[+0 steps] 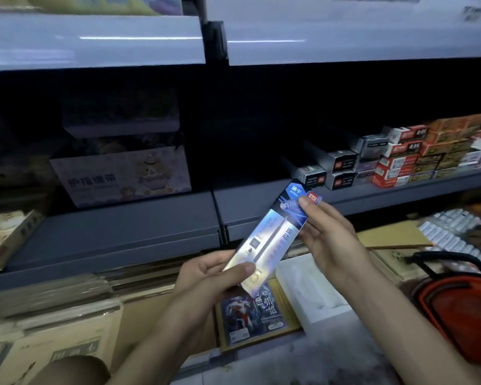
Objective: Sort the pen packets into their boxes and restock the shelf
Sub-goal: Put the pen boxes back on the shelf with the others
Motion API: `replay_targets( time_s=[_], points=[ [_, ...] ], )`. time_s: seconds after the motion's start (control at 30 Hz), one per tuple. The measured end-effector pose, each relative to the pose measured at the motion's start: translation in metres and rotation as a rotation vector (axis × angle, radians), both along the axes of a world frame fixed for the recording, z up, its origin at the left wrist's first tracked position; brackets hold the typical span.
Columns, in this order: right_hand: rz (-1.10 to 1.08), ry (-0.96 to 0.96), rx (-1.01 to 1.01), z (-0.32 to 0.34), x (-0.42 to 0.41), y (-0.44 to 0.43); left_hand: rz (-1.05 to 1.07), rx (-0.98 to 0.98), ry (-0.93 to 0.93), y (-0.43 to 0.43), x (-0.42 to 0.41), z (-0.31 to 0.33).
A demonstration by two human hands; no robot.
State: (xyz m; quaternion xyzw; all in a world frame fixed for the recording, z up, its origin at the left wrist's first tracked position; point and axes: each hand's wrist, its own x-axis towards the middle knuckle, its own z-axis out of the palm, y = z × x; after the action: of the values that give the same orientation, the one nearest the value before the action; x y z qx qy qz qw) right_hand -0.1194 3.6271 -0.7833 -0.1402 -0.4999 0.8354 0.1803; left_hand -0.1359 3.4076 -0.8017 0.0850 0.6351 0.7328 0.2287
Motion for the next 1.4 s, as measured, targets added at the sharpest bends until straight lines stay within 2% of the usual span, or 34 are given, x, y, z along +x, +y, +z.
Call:
replay_targets(
  time_s=[0.3,0.63,0.8,0.93,1.07,1.23,1.4],
  points=[
    [0.118,-0.060,0.234,-0.001,0.023,-0.010,0.057,0.171,-0.027,0.040,0.006,0.017],
    [0.095,-0.037,0.334,0.011,0.042,0.015,0.035,0.112,0.014,0.084,0.019,0.033],
    [-0.016,-0.010,0.135,0.015,0.039,0.042,-0.038,0.028,0.085,0.084,0.010,0.039],
    [-0.123,0.034,-0.084,0.019,0.038,0.066,0.025,0.074,0.022,0.083,-0.013,0.047],
    [-0.109,0.012,-0.154,0.018,0.042,0.073,0.122,0.169,-0.005,0.093,-0.033,0.055],
    [-0.138,0.030,-0.270,0.014,0.045,0.074,0.125,0.312,-0.057,0.109,-0.039,0.064],
    [-0.200,0.055,-0.311,0.014,0.051,0.075,0.033,0.200,-0.090,0.123,-0.032,0.065]
  ],
)
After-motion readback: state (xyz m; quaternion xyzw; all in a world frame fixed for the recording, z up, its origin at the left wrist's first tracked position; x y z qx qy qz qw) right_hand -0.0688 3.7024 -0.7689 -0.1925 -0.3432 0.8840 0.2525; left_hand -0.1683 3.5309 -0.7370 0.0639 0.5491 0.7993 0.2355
